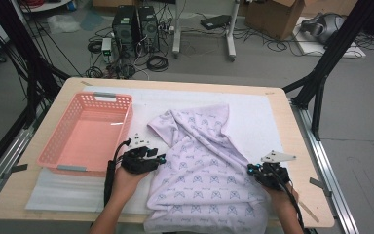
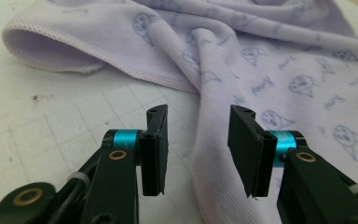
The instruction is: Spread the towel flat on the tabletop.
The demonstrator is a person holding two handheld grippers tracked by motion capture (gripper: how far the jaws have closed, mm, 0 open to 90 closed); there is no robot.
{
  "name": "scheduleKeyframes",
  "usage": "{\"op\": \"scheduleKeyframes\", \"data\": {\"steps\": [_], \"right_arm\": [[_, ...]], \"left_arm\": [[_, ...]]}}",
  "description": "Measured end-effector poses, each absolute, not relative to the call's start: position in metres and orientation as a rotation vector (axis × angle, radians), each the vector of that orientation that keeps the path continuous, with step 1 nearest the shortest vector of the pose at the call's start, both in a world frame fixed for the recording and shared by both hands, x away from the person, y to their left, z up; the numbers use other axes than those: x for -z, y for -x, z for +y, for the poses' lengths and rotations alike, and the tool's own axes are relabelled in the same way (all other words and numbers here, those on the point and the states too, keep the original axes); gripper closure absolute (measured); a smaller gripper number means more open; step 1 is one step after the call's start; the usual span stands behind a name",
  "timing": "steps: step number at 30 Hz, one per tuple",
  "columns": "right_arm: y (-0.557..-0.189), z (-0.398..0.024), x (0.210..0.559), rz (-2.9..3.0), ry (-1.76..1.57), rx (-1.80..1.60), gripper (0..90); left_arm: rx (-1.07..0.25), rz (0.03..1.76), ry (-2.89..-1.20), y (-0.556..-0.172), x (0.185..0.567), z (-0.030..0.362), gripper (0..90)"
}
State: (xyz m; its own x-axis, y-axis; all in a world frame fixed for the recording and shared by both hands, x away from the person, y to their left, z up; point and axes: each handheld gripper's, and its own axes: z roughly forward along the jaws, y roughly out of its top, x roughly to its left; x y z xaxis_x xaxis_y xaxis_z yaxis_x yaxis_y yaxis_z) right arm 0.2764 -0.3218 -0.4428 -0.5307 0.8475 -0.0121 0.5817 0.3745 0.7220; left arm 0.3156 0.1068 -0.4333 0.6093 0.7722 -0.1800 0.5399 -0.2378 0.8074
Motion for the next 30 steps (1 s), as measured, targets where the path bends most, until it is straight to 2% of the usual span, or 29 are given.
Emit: {"op": "scheduleKeyframes", "data": {"steps": [6, 8, 10, 16, 18, 20, 23, 24, 27, 30], "right_arm": [[-0.264, -0.352, 0.445, 2.232, -1.307, -1.041, 86.1], [-0.262, -0.353, 0.445, 2.227, -1.302, -1.061, 75.4], [-0.262, -0.354, 0.443, 2.224, -1.299, -1.101, 72.0], [-0.259, -0.352, 0.438, 2.228, -1.253, -1.164, 71.3], [-0.259, -0.352, 0.438, 2.232, -1.239, -1.161, 71.3], [-0.258, -0.35, 0.438, 2.236, -1.241, -1.164, 71.3], [-0.258, -0.351, 0.438, 2.23, -1.244, -1.167, 71.3], [-0.258, -0.351, 0.438, 2.23, -1.244, -1.169, 71.3], [-0.258, -0.351, 0.438, 2.225, -1.247, -1.172, 71.4], [-0.258, -0.352, 0.437, 2.219, -1.247, -1.176, 71.5]], "left_arm": [[-0.329, 1.075, -1.913, -0.333, 0.43, 0.101, 57.0], [-0.34, 1.1, -1.901, -0.339, 0.432, 0.099, 58.0], [-0.392, 1.123, -1.948, -0.344, 0.432, 0.096, 58.4], [-0.338, 1.105, -1.971, -0.359, 0.437, 0.076, 58.9], [-0.314, 1.092, -1.982, -0.362, 0.441, 0.068, 55.2], [-0.308, 1.093, -2.008, -0.362, 0.445, 0.058, 45.8], [-0.37, 1.078, -2.026, -0.361, 0.446, 0.048, 45.0], [-0.372, 1.065, -2.03, -0.36, 0.446, 0.046, 47.4], [-0.354, 1.012, -2.062, -0.359, 0.443, 0.042, 78.6], [-0.438, 1.081, -2.063, -0.362, 0.438, 0.048, 83.4]]}}
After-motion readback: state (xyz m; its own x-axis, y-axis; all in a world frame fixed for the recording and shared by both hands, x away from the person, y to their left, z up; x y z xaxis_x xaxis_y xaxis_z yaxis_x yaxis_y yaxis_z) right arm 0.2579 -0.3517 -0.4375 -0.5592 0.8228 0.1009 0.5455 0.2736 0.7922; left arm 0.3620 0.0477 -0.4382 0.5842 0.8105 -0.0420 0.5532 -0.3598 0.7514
